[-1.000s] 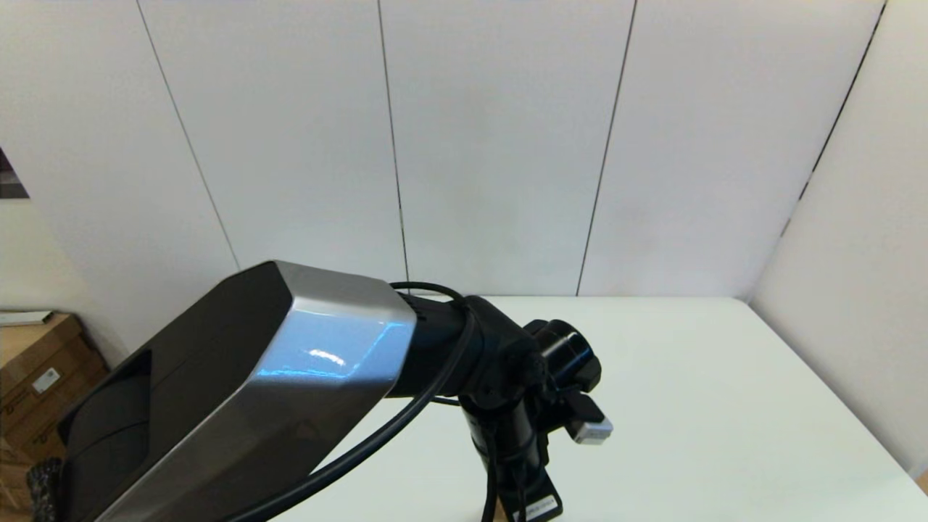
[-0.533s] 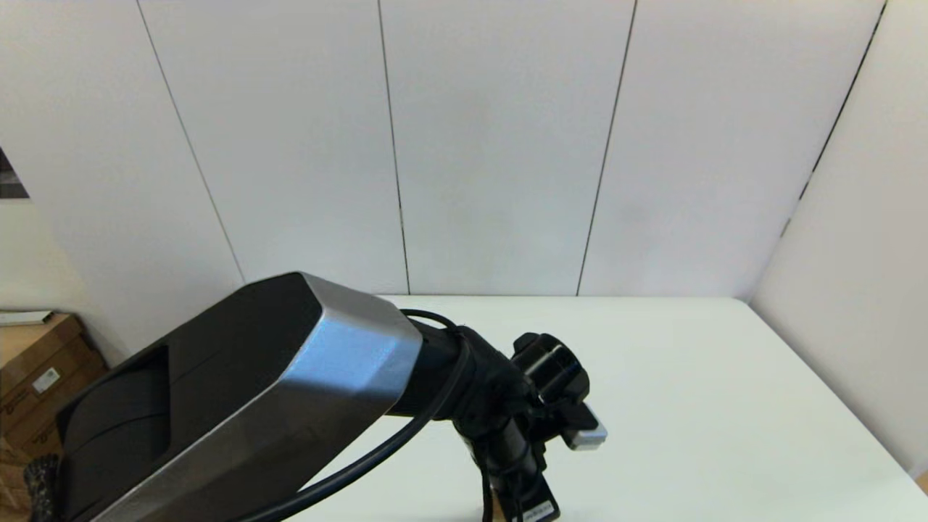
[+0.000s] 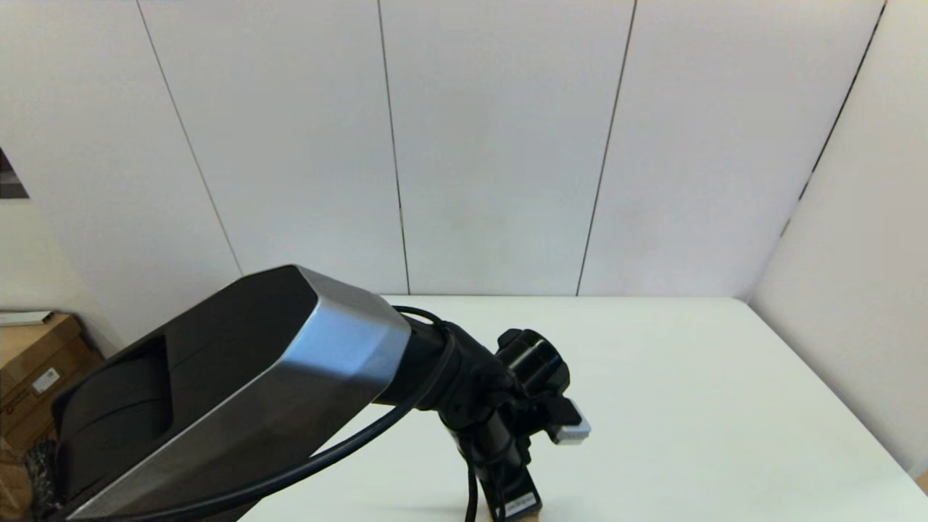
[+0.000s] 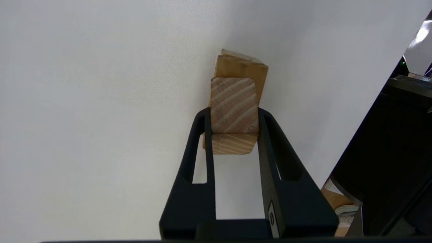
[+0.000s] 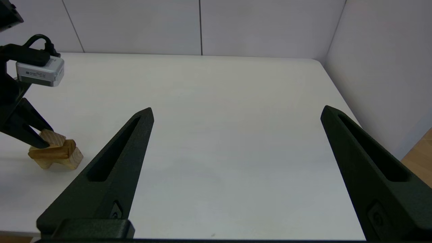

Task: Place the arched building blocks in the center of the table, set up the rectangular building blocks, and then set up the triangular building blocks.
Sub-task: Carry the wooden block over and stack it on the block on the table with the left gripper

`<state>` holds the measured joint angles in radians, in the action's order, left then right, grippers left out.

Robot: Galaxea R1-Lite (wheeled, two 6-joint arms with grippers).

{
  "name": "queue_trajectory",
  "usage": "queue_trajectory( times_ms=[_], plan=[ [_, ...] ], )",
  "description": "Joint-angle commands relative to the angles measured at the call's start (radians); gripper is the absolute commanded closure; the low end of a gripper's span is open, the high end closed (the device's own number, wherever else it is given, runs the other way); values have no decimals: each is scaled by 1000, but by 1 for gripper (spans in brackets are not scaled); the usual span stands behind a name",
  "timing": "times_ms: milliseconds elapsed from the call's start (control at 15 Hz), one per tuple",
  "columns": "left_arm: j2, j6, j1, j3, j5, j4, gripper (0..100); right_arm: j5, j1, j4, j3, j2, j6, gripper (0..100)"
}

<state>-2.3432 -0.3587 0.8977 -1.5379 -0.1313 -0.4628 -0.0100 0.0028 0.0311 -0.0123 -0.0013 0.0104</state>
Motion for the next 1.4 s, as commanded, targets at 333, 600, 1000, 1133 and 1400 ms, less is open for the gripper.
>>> queue_trajectory(
  times_ms=[333,600,1000,1133,1400],
  plan=[
    [-2,0,0,1,-33,1,100,-1,0,0,0,1,0,0],
    [-11,0,0,-5,-31,1,100,-1,0,0,0,1,0,0],
    [-28,-2,0,1,-33,46,100,-1,0,0,0,1,0,0],
    [-27,-2,0,1,-33,42,100,-1,0,0,0,1,0,0],
    [-21,-2,0,7,-33,38,100,-1,0,0,0,1,0,0]
  ],
)
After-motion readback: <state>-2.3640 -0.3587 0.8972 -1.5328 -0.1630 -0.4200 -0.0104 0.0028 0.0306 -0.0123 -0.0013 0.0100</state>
